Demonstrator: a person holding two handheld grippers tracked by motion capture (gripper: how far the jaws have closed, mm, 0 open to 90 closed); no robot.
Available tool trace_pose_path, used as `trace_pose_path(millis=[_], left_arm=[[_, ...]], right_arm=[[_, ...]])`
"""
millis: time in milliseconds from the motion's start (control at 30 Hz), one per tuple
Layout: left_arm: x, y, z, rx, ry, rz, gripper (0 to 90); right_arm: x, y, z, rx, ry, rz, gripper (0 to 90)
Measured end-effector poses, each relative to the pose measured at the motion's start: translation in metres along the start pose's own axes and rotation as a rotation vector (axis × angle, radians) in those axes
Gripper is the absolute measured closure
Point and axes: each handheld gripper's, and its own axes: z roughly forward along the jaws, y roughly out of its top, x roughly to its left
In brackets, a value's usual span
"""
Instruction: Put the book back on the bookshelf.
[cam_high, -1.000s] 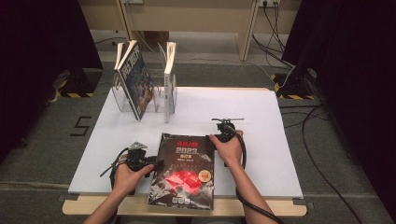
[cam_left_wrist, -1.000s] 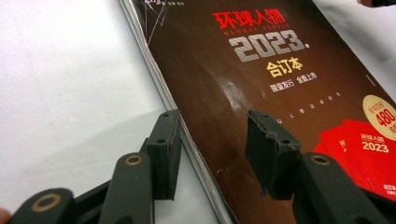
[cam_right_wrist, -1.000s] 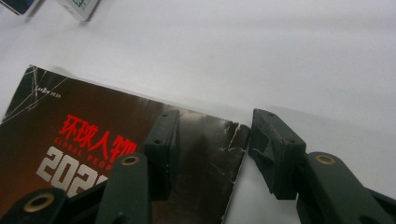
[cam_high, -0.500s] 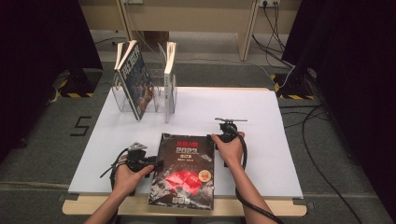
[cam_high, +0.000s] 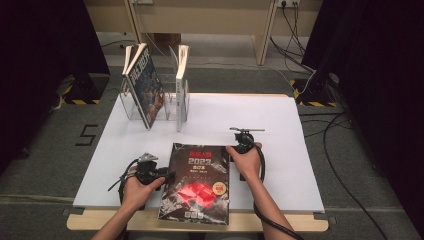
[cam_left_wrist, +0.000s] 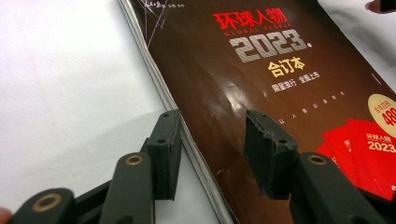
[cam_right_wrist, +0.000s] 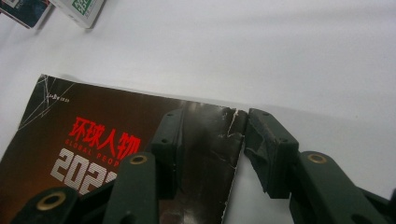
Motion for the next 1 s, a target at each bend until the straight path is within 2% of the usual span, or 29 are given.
trace_pose_path(millis=[67,167,267,500,633,800,933,1000], left_arm=[[0.0,0.0,0.0,-0.003,0.001,-0.002,56.1],[0.0,-0.001,0.0,-0.008,0.001,-0.007,56.0],[0.0,-0.001,0.0,-0.004,-0.003,-0.008,56.0],[-0.001,-0.001,0.0,-0.005,0.009,-0.001,56.0],[-0.001,-0.001,0.0,-0.006,0.008,-0.005,56.0],[-0.002,-0.001,0.0,-0.008,0.01,-0.004,55.9],[-0.003,-0.001,0.0,-0.007,0.019,0.005,55.6],[-0.003,-0.002,0.0,-0.011,0.016,0.001,55.6]], right_arm=[[-0.003,0.002,0.0,0.006,0.011,-0.004,62.0],[-0.006,0.006,0.002,0.007,0.035,0.02,58.8],[-0.003,0.008,0.005,-0.001,0.008,-0.02,55.8],[0.0,0.008,0.008,-0.024,-0.014,-0.015,57.3],[-0.001,0.005,0.006,-0.019,0.014,0.019,58.5],[0.001,0.003,0.005,-0.019,0.018,0.022,58.3],[0.003,0.0,0.003,0.018,0.056,0.04,58.1],[0.006,-0.001,0.003,0.026,0.057,0.022,58.5]])
